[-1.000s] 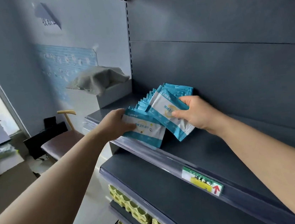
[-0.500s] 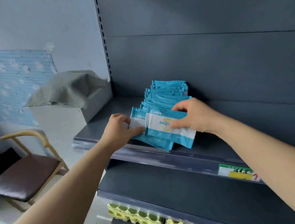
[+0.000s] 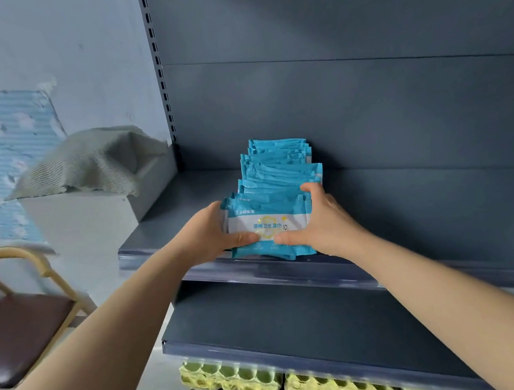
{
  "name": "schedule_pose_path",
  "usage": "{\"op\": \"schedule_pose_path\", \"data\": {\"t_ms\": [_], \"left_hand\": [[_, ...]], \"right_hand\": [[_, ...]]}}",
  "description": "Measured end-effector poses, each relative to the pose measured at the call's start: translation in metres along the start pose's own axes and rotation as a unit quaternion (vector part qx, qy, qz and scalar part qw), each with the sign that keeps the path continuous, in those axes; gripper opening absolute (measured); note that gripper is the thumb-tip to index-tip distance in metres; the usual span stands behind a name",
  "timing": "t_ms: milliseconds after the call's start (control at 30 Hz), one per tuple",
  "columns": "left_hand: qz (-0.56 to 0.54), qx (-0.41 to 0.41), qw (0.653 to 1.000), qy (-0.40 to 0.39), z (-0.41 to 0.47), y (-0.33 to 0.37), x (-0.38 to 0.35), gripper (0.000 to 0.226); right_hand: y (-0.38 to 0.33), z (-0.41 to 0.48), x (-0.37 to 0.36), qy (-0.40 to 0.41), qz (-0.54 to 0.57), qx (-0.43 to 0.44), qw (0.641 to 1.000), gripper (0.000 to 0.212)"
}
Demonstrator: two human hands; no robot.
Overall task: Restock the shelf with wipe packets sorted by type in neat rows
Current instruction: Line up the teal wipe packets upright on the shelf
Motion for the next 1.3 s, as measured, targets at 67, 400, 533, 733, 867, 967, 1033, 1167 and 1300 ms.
{"op": "schedule_pose_path", "data": {"t_ms": [67, 400, 533, 733, 867, 967, 1033, 1167, 1300], "left_hand": [[0.006, 0.002, 1.000, 0.018, 0.002, 0.001, 0.000, 0.046], [0.073, -0.006, 0.997, 0.027, -0.006, 0.007, -0.009, 0.035], [0.019, -0.001, 1.000, -0.005, -0.009, 0.000, -0.004, 0.043], [-0.080, 0.036, 0.996, -0.023, -0.012, 0.009, -0.007, 0.100], [-0.122, 0.039, 0.989, -0.072, 0.002, 0.014, -0.019, 0.047], [-0.122, 0.066, 0.982, -0.128, 0.009, 0.010, -0.018, 0.054], [-0.101, 0.079, 0.983, -0.128, 0.010, 0.008, -0.015, 0.059], [-0.117, 0.122, 0.985, -0.031, 0.015, 0.019, -0.004, 0.080], [-0.117, 0.107, 0.986, 0.049, 0.033, 0.040, 0.003, 0.086]], "right_hand": [[0.002, 0.001, 0.001, 0.002, 0.013, 0.010, 1.000, 0.105], [0.010, 0.003, 0.004, -0.009, -0.024, 0.033, 0.999, 0.124], [0.014, 0.001, 0.008, -0.015, 0.017, 0.016, 1.000, 0.125], [0.019, 0.005, 0.010, 0.019, 0.082, 0.011, 0.996, 0.105], [0.023, 0.018, -0.007, 0.000, 0.116, 0.006, 0.993, 0.125], [0.036, 0.028, -0.011, -0.038, 0.121, 0.007, 0.992, 0.140], [0.039, 0.028, -0.007, -0.031, 0.106, 0.013, 0.994, 0.143], [0.041, 0.037, 0.018, 0.018, 0.116, -0.007, 0.993, 0.116], [0.045, 0.057, 0.030, 0.022, 0.182, -0.031, 0.983, 0.113]]}}
Point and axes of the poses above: each hand's wrist, its own z-axis towards the middle knuckle, its own x-axis out of the back of the hand, y = z × x, the point moved 2 cm from there along z, towards the middle knuckle, and after that the axes turned 10 degrees about x, right-handed, at the moved point
